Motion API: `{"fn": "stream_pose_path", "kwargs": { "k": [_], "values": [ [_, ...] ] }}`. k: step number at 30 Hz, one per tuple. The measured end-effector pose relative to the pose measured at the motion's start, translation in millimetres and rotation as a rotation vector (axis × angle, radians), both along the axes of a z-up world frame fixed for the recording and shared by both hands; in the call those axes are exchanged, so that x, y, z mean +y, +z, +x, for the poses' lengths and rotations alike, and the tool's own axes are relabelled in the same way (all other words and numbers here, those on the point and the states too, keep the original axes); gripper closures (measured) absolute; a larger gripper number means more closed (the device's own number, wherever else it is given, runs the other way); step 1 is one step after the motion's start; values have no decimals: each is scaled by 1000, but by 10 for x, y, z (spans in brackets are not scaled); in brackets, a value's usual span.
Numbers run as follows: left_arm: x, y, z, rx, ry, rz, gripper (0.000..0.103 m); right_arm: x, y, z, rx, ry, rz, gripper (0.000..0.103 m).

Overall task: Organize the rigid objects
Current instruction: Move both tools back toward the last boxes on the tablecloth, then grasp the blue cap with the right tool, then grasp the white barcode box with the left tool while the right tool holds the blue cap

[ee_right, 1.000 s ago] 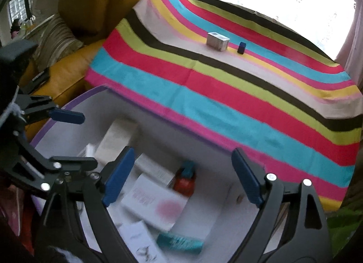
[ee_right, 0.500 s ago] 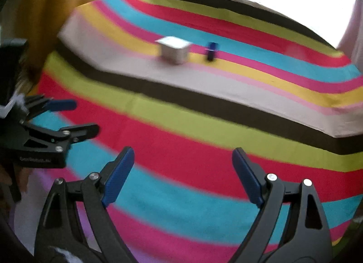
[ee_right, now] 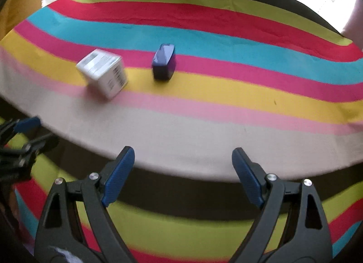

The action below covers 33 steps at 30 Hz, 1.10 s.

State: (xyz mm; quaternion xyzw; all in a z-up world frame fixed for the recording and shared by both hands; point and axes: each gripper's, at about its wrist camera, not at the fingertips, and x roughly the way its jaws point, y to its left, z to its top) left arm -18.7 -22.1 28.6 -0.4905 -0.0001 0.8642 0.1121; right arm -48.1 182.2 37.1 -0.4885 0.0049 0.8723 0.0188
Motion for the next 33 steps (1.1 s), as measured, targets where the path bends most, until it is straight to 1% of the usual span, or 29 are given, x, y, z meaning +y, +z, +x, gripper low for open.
{"fn": "stream_pose_path", "kwargs": {
  "k": [1, 3, 4, 5, 7, 9, 12, 14, 15, 16, 17, 18, 21, 22, 23, 24, 26, 28, 30, 32, 33],
  "values": [
    [6, -11, 0, 8, -5, -5, 12, -4, -16, -106, 2, -9, -3, 14],
    [36, -35, 8, 21, -16, -13, 4, -19, -42, -278, 4, -20, -11, 14],
    [51, -49, 22, 30, -24, -26, 2, -30, -52, -350, 4, -26, -16, 14],
    [73, -67, 37, 38, -28, -41, 0, -38, -61, -424, 6, -31, -24, 14],
    [139, -95, 93, 63, -35, -95, 0, -70, -64, -557, 20, -37, -30, 14],
    [140, -78, 125, 55, -36, -85, 0, -95, -75, -714, 26, -39, -21, 14],
    [121, -41, 142, 32, -8, -58, 0, -102, -92, -911, 36, -44, -8, 14],
    [99, -5, 131, 11, 25, -3, 0, -97, -99, -970, 52, -40, -9, 15],
    [84, 8, 120, 3, 40, 24, 0, -99, -97, -988, 66, -36, -2, 28],
    [94, 18, 91, -11, 66, 67, 0, -101, -82, -989, 82, -27, 3, 52],
    [89, 27, 69, -19, 86, 96, 0, -95, -64, -978, 95, -10, -9, 65],
    [78, 39, 41, -28, 108, 127, 0, -84, -56, -957, 98, 9, -15, 72],
    [99, 55, -57, -52, 178, 218, 0, -66, -54, -829, 120, 98, -24, 72],
    [94, 78, -93, -55, 210, 267, 0, -53, -42, -792, 125, 130, -42, 72],
    [77, 91, -108, -54, 244, 304, 0, -54, -38, -765, 125, 145, -54, 72],
    [49, 100, -114, -55, 284, 347, 0, -35, -37, -779, 124, 150, -42, 72],
    [-46, 109, -110, -66, 378, 464, 0, -34, -37, -824, 122, 157, -4, 72],
    [-143, 109, -70, -75, 447, 540, 0, -56, -42, -874, 122, 171, -8, 72],
    [-234, 79, -65, -92, 490, 574, 0, -100, -23, -884, 126, 209, -19, 72],
    [-292, 48, -87, -106, 505, 563, 0, -156, -18, -878, 125, 265, -38, 72],
    [-306, 32, -64, -102, 508, 550, 0, -217, -1, -832, 132, 324, -52, 72]
  ]
}}
